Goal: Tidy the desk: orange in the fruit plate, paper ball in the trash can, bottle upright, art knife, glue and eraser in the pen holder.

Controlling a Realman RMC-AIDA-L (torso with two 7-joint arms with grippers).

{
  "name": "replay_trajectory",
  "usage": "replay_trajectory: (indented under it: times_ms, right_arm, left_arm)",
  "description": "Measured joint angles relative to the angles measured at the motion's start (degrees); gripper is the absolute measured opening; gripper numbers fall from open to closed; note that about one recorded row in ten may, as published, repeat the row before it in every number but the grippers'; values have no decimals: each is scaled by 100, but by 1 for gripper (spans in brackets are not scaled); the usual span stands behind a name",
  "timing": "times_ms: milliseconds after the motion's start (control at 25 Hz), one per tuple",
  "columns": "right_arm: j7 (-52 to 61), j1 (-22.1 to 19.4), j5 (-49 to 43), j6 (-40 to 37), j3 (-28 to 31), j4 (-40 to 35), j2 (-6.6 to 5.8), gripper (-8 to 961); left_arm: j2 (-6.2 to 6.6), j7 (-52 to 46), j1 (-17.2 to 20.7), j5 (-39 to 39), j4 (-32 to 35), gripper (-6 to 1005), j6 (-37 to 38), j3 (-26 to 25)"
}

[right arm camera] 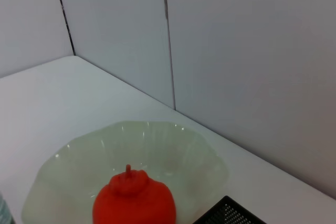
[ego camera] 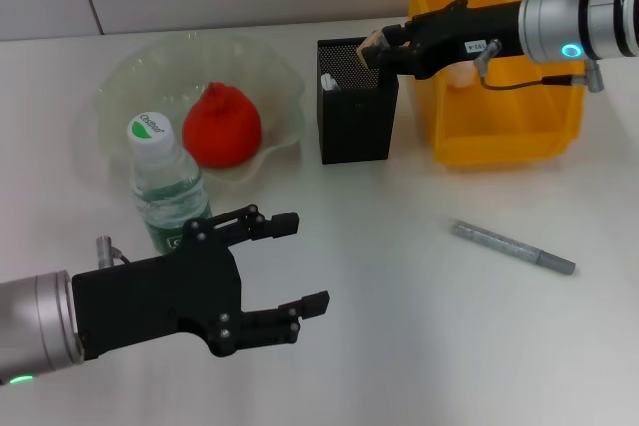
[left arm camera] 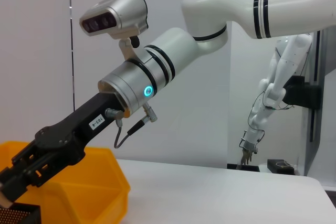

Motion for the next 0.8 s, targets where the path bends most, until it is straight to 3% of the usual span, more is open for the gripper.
replay_trajectory:
  times_ms: [800]
  right_arm:
    - [-78,164,-57,71,-17,120,19,520]
  left_arm:
    - [16,0,2,-9,-32,802,-16,-23]
